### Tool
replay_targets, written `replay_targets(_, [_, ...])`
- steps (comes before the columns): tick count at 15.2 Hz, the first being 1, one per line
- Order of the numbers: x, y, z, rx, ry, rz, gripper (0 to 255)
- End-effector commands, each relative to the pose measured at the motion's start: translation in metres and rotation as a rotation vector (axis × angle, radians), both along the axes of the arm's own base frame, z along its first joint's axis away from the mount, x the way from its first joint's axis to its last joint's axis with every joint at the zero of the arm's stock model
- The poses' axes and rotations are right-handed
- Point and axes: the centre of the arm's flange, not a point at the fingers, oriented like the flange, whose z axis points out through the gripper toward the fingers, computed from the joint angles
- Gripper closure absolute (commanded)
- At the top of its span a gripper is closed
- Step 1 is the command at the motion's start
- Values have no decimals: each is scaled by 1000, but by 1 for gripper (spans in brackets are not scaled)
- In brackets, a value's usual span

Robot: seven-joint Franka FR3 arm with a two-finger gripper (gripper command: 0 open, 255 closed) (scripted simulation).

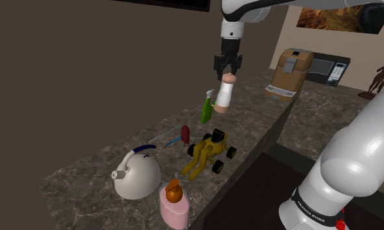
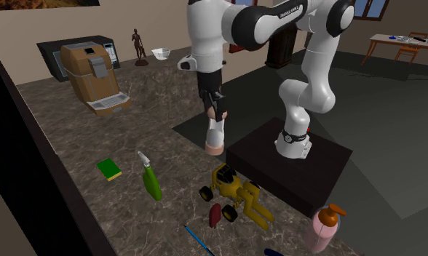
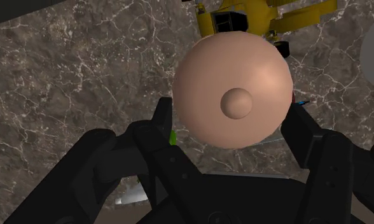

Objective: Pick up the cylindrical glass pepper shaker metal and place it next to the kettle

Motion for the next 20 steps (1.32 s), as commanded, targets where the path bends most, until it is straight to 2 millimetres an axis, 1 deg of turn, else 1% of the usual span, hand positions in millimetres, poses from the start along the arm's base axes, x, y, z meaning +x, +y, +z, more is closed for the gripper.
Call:
replay_targets(1, [1, 26, 1, 0, 0, -2, 255])
replay_targets(20, [17, 276, 1, 0, 0, -2, 255])
